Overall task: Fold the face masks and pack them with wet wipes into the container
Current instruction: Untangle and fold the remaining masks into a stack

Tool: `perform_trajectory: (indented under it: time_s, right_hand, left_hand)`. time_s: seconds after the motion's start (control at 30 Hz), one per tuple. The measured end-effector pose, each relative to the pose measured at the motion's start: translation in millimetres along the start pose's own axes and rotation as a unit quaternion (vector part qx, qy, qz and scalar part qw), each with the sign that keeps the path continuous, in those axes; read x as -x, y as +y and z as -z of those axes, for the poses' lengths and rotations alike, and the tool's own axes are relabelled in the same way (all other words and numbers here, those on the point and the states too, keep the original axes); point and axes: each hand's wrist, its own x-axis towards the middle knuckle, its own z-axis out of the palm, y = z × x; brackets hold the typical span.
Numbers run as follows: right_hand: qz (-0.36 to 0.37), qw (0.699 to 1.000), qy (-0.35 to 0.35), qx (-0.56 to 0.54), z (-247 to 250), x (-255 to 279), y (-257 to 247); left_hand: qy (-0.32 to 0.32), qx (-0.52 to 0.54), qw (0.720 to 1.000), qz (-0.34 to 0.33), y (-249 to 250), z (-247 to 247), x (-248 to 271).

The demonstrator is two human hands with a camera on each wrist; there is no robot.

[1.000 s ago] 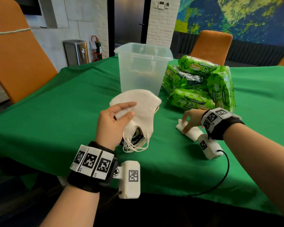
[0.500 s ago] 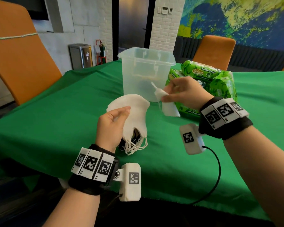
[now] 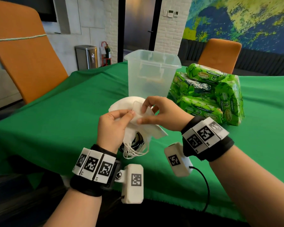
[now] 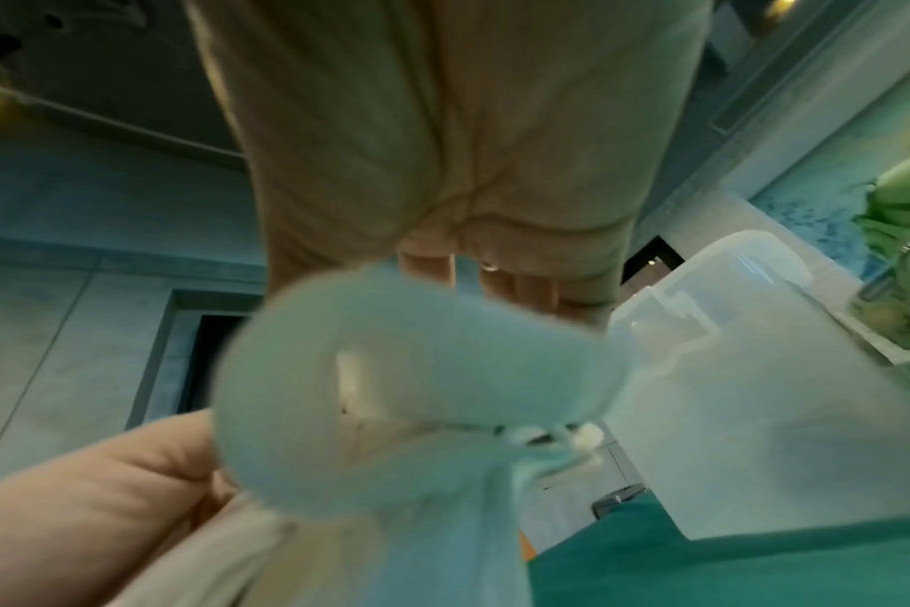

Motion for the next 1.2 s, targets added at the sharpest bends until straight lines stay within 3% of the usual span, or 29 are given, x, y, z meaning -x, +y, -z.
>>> perform_trajectory:
  time_s: [0.17,0.43,0.57,0.7,0.87,1.03,1.2]
  right_hand:
    - [-0.006,0.987,0.092,-0.130,-0.4,1.4,12.2]
    - [-0.013,0.990,0.123,-0.071,20.7,9.2,0.3]
    - [-0.006,0.996,0.075,-0.047,33.7,15.0,-3.9]
    - [0.053,0.995,0.064,0.053,39.7,19.8,-12.8]
    - [0.114,0.989,0.059,0.073,38.1,14.3,-24.1]
    - [0.084,0.990,0.034,0.106,35.5,1.2,-26.5]
    - [0.062,0.997,0.046,0.024,34.2,-8.6,-24.5]
  left_hand:
    - [0.020,0.002,1.000,-0.011,-1.8,3.5,-3.6]
    - [0.020,-0.007,0.999,-0.033,5.2,9.9,-2.7]
    - [-0.007,0.027,0.999,-0.027,12.5,7.9,0.9]
    - [-0.040,0.048,0.998,-0.012,12.9,7.4,2.3]
    - [-0.102,0.130,0.986,0.010,10.3,6.2,4.8]
    - [-0.142,0.139,0.979,-0.042,11.1,2.8,10.3]
    - [-0.121,0.079,0.986,-0.077,13.6,-3.8,19.4]
